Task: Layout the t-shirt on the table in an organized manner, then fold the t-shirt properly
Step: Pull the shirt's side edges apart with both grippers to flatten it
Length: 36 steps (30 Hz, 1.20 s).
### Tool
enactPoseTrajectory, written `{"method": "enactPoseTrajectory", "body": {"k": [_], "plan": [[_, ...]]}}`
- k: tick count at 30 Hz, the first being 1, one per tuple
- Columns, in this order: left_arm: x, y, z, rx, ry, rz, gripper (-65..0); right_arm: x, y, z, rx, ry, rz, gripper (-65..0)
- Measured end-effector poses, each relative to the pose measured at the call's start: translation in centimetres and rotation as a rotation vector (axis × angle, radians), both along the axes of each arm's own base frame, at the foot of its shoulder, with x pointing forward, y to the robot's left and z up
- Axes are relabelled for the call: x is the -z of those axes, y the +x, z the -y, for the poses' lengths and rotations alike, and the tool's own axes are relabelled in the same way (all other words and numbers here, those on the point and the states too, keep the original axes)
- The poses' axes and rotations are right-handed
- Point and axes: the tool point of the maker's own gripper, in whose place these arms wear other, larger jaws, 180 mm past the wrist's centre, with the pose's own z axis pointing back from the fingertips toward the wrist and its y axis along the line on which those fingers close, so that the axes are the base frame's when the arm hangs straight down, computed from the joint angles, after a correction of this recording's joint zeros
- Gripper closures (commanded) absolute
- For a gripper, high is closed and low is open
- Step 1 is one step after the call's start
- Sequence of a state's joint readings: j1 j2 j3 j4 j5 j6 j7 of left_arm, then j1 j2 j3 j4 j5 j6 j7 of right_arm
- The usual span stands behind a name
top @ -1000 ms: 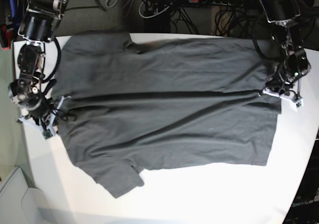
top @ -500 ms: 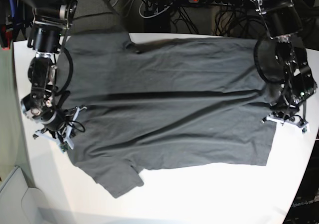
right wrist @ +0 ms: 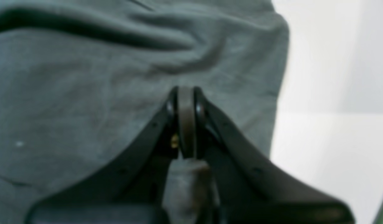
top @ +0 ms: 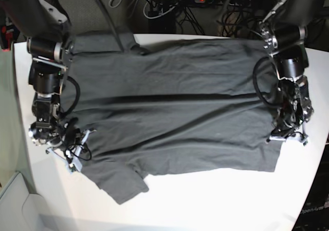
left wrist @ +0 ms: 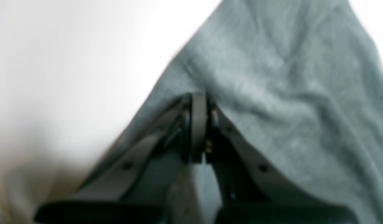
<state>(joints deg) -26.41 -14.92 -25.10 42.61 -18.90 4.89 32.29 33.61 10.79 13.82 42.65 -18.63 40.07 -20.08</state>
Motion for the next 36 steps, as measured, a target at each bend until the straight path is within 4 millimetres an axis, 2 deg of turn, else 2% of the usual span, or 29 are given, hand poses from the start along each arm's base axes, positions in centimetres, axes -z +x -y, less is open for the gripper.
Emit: {"method": "enactPoseTrajectory", "body": {"k": [3, 7, 11, 14, 16, 22, 28, 30, 33, 36], "plan": [[0.5, 0.2, -0.4, -0.02, 0.009, 0.026, -0.5, 0.4, -0.1, 0.1, 0.0, 0.027, 0.018, 0.0], [0.7, 0.5, -0.8, -0.04, 0.033, 0.058, -0.5, 2.0, -0.8, -0.1, 0.008, 0.088, 0.014, 0.0], [0.8, 0.7, -0.8, -0.045, 0.036, 0.067, -0.5, 2.4, -0.8, 0.0, 0.027, 0.173, 0.068, 0.0], [0.6, 1.0, -0.8, -0.052, 0.031, 0.061, -0.5, 2.6, -0.6, 0.9, 0.084, 0.208, 0.127, 0.0], [0.6, 1.0, -0.8, -0.051, 0.03, 0.061, -0.5, 2.5, -0.2, 1.7, 0.116, 0.173, 0.17, 0.0], [-0.1, 1.7, -1.2, -0.067, 0.058, 0.1, -0.5, 1.6, 1.3, 4.2, 0.199, -0.078, 0.325, 0.0], [-0.5, 1.9, -1.4, -0.077, 0.069, 0.121, -0.5, -1.0, 3.0, 4.5, 0.238, -0.102, 0.447, 0.0], [-1.4, 2.3, -1.8, -0.086, 0.074, 0.129, -0.5, -2.5, 4.0, 4.7, 0.24, -0.102, 0.483, 0.0], [-5.1, 3.7, -3.0, -0.078, 0.115, 0.211, -0.5, -4.3, 5.2, 5.1, 0.249, -0.104, 0.511, 0.0], [-8.3, 4.2, -3.2, -0.045, 0.117, 0.234, -0.5, -4.8, 5.0, 7.5, 0.266, -0.143, 0.509, 0.0]]}}
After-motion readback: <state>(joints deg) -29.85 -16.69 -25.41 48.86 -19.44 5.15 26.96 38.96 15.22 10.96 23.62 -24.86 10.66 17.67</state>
